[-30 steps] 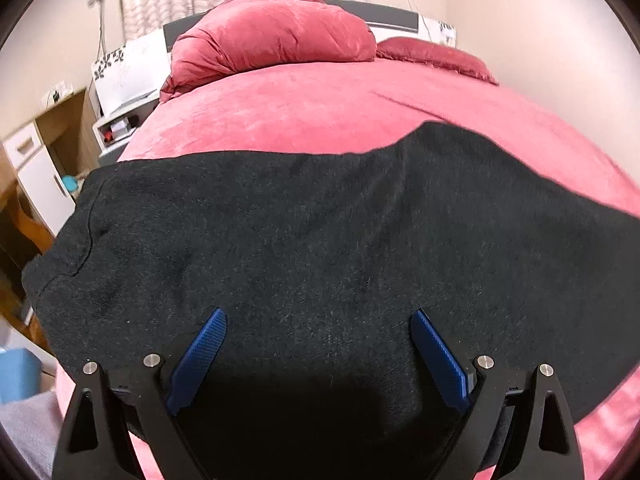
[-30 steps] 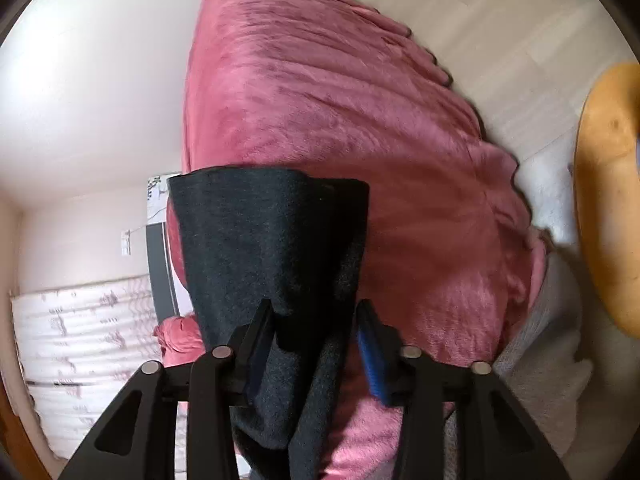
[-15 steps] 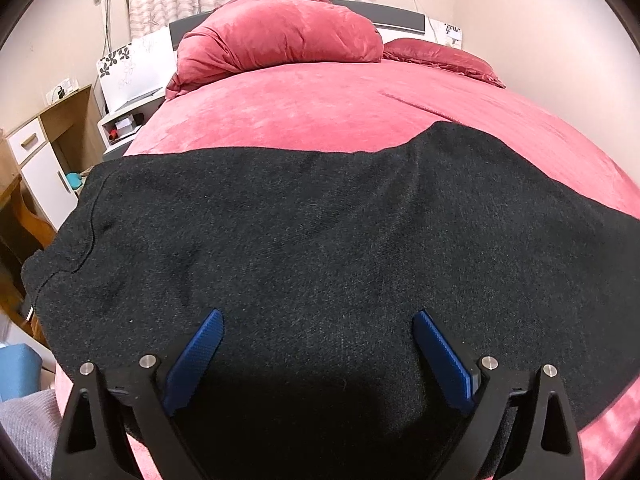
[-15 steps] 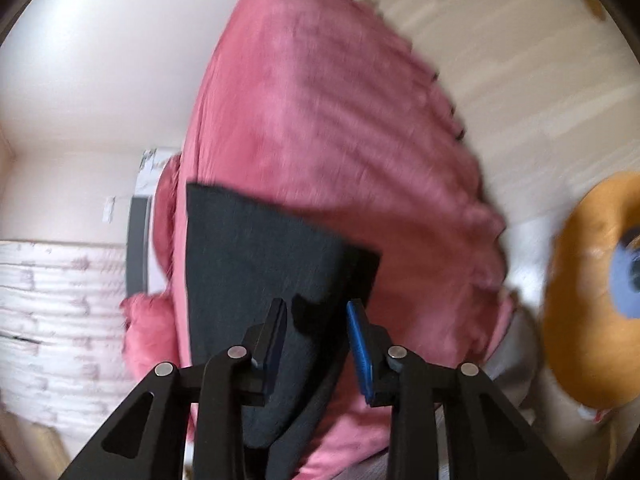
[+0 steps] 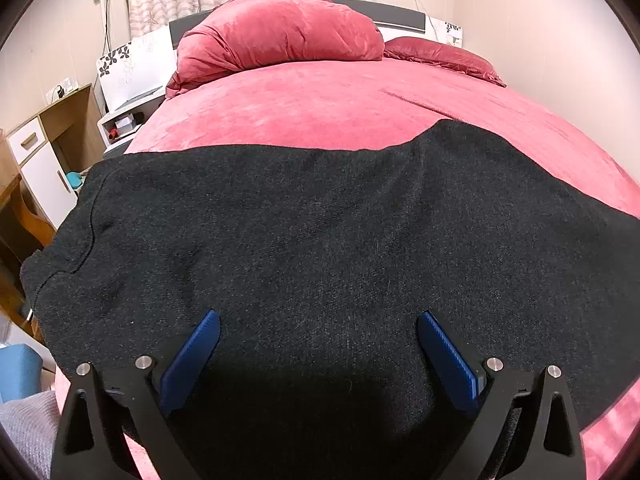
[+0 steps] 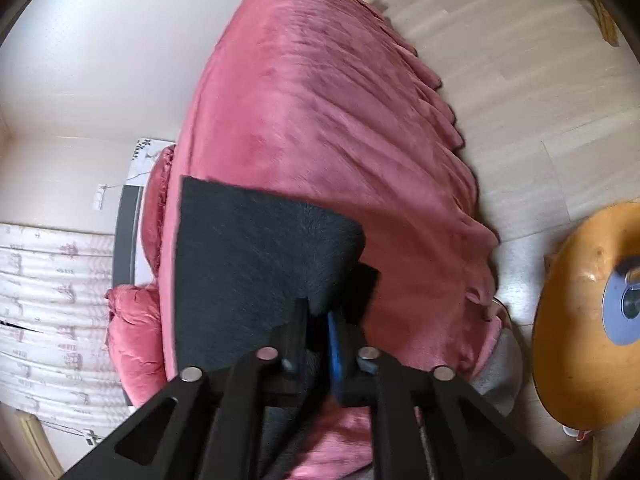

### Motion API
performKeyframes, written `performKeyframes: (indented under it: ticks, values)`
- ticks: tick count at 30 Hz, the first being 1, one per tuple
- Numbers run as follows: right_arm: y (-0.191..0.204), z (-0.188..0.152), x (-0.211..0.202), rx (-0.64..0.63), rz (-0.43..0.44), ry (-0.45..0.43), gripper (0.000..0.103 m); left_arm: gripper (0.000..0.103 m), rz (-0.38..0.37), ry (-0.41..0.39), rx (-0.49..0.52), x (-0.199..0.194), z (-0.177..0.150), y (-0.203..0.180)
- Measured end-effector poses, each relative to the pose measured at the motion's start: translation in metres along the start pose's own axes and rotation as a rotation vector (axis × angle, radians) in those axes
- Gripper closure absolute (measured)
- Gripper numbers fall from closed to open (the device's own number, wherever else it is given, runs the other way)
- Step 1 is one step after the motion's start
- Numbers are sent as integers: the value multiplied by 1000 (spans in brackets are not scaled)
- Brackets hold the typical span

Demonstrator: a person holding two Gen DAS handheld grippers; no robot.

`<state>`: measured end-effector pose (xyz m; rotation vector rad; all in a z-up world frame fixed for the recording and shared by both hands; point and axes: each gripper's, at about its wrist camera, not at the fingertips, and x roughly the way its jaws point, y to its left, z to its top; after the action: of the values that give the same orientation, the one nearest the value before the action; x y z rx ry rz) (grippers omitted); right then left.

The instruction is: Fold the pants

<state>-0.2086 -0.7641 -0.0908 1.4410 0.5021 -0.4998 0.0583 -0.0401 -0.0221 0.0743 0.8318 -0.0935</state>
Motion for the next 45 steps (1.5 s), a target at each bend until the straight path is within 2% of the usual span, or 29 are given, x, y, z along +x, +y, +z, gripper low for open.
performKeyframes:
  ticks: [1,2,3,6,10,13,15,19,21,24,28,33,37,39,42,44,45]
  values:
    - [-10,-3,0,51,3,-13,58,3,-1,0,0,0,0,0]
    - [-28,-10,-1,157,12,-34,46,3,0,0,1,0,0,1]
    - [-42,-15,0,237,47,-34,42,3,1,-1,1,0,0,1]
    - [-67,-29,9,365,161,2,42,3,1,0,1,0,0,1]
    - [-64,-33,14,355,252,27,42,3,-2,5,-9,-3,2,0]
    - [-53,-35,22,346,386,58,42,3,-20,6,-14,-6,2,-1]
    - [-44,-35,23,301,420,38,46,3,-29,7,-19,-9,2,-2]
    - [-28,-34,17,221,411,-13,50,4,-45,2,-27,-12,2,-4]
    - [-29,-32,20,230,366,-5,71,4,-52,-2,-29,-14,2,-4]
    - [-27,-32,12,234,305,-22,87,4,-62,-9,-40,-16,3,-4]
    - [-4,-36,-6,214,316,-74,89,4,-81,-36,-62,-23,5,-1]
    - [63,-38,-24,49,247,-102,90,4,-112,-55,-95,-27,7,6]
    - [142,-57,-29,-203,179,-103,90,4,-134,-55,-143,-26,9,13]
    - [188,-78,-25,-367,151,-86,90,4,-147,-59,-173,-27,11,19]
    - [257,-135,-15,-668,132,-28,90,4,-155,-69,-213,-28,12,27]
    - [301,-205,-1,-979,122,41,90,4,-162,-69,-244,-27,12,34]
    - [311,-230,2,-1079,116,63,90,4,-162,-67,-256,-27,12,36]
